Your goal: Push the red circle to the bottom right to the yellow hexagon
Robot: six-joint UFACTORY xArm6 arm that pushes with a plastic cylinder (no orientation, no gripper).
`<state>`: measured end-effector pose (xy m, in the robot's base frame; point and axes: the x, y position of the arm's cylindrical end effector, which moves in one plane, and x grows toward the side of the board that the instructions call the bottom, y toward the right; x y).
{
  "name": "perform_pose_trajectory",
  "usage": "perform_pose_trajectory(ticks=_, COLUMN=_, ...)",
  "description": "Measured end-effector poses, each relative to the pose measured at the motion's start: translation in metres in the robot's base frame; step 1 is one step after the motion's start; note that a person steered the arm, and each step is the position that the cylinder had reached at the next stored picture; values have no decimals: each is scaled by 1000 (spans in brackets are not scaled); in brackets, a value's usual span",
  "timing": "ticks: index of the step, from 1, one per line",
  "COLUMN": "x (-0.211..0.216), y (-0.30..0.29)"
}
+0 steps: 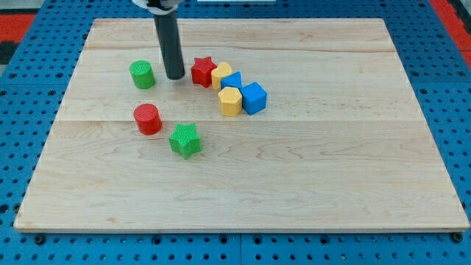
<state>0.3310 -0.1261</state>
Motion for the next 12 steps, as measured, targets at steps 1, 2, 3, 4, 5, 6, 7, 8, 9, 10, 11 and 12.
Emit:
perform_pose_trajectory(ticks=1, x=-31, y=19)
perform_pose_trajectory(ticks=2, x=-38, y=78)
perform_pose_trajectory(ticks=3, x=-32, y=78)
perform_pose_trajectory(ticks=4, x=-20, y=22)
perform_pose_trajectory(ticks=5, x=10, y=37)
perform_pose_trajectory(ticks=6, x=33, y=49)
perform_pose_trajectory(ticks=7, x=34, y=1)
perform_pose_trajectory(ticks=8, x=52, y=-79)
perform_pose_trajectory(ticks=9, x=119, y=-87)
perform_pose_trajectory(ticks=10, x=136, y=-15)
perform_pose_trajectory(ticks=11, x=128, y=-46)
perform_pose_trajectory(ticks=12, x=110, y=-59)
